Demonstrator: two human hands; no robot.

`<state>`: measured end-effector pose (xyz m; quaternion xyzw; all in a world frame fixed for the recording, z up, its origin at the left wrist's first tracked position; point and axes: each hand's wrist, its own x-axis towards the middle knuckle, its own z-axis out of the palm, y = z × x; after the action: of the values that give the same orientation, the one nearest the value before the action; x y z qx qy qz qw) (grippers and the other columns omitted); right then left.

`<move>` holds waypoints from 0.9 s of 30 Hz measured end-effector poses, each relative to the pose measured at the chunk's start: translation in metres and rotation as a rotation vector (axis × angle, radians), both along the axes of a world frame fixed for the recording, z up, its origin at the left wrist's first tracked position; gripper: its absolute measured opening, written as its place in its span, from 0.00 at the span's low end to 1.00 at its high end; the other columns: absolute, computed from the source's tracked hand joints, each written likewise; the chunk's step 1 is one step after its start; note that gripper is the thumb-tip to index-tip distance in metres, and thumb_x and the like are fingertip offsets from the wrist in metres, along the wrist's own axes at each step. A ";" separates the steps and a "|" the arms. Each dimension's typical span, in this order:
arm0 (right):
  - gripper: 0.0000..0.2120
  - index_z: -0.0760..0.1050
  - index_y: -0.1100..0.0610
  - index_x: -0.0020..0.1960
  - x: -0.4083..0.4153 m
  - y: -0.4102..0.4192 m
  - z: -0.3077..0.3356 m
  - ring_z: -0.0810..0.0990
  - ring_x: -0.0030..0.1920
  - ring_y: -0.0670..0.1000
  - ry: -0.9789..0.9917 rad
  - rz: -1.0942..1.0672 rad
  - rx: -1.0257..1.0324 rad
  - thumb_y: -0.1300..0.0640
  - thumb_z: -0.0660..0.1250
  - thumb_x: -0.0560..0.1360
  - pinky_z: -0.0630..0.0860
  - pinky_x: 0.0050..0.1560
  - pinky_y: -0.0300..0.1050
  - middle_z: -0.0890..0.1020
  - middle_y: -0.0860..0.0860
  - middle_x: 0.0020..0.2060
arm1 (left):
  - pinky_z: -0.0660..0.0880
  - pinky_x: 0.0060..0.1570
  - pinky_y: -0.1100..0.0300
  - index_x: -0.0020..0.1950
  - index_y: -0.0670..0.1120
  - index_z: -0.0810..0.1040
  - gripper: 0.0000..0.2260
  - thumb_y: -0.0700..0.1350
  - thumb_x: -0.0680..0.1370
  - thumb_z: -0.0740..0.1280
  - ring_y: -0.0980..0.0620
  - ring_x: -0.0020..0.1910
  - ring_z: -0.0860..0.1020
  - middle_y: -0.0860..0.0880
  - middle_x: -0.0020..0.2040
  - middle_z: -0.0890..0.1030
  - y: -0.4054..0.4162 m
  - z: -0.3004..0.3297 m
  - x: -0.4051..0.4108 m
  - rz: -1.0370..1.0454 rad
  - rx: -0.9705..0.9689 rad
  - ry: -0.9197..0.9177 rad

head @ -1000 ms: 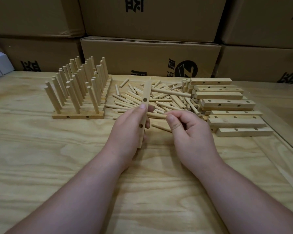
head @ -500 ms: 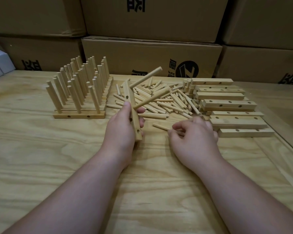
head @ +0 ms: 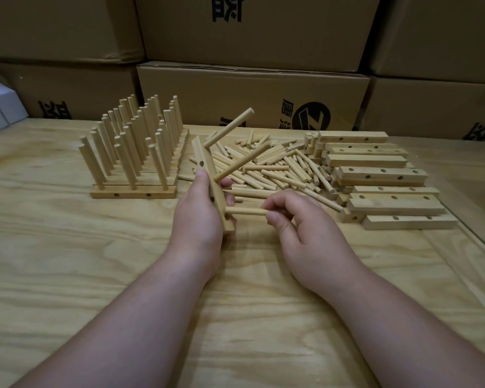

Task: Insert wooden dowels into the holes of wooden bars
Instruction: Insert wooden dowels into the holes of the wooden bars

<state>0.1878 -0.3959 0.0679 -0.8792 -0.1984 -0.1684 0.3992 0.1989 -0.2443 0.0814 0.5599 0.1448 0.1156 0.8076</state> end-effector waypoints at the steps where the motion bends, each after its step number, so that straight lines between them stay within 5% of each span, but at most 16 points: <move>1: 0.10 0.75 0.42 0.51 0.000 -0.001 -0.001 0.73 0.54 0.41 -0.010 0.004 -0.002 0.58 0.66 0.80 0.69 0.57 0.38 0.76 0.33 0.46 | 0.68 0.25 0.60 0.34 0.53 0.84 0.27 0.60 0.84 0.54 0.54 0.24 0.71 0.51 0.28 0.75 0.001 -0.001 0.001 0.004 -0.003 -0.002; 4: 0.10 0.77 0.44 0.52 0.002 -0.003 -0.001 0.72 0.54 0.40 -0.037 0.000 -0.019 0.59 0.68 0.79 0.67 0.56 0.31 0.76 0.34 0.47 | 0.67 0.29 0.58 0.35 0.54 0.85 0.26 0.62 0.83 0.55 0.53 0.26 0.71 0.52 0.29 0.75 0.003 -0.003 0.002 0.010 0.011 -0.001; 9: 0.11 0.78 0.44 0.51 0.002 -0.002 -0.001 0.74 0.54 0.44 -0.085 0.023 -0.010 0.60 0.69 0.78 0.68 0.56 0.36 0.77 0.38 0.47 | 0.69 0.28 0.57 0.43 0.51 0.84 0.22 0.64 0.77 0.58 0.52 0.27 0.72 0.52 0.30 0.75 0.004 -0.005 0.003 0.010 0.069 -0.017; 15: 0.10 0.77 0.42 0.52 0.001 -0.003 0.002 0.73 0.52 0.42 -0.080 0.068 -0.006 0.57 0.70 0.78 0.67 0.54 0.34 0.76 0.37 0.44 | 0.70 0.29 0.55 0.33 0.55 0.81 0.19 0.65 0.74 0.61 0.51 0.27 0.72 0.52 0.30 0.75 0.004 -0.004 0.004 0.056 0.106 0.016; 27: 0.08 0.85 0.50 0.50 -0.004 0.002 0.002 0.78 0.47 0.39 -0.044 0.115 0.000 0.50 0.69 0.75 0.72 0.48 0.31 0.81 0.38 0.41 | 0.70 0.36 0.51 0.38 0.51 0.78 0.20 0.67 0.70 0.60 0.53 0.28 0.72 0.52 0.28 0.74 -0.002 -0.007 0.001 0.108 0.293 -0.004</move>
<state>0.1838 -0.3939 0.0699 -0.8624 -0.2576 -0.1645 0.4036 0.1997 -0.2460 0.0749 0.6629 0.1544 0.1799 0.7101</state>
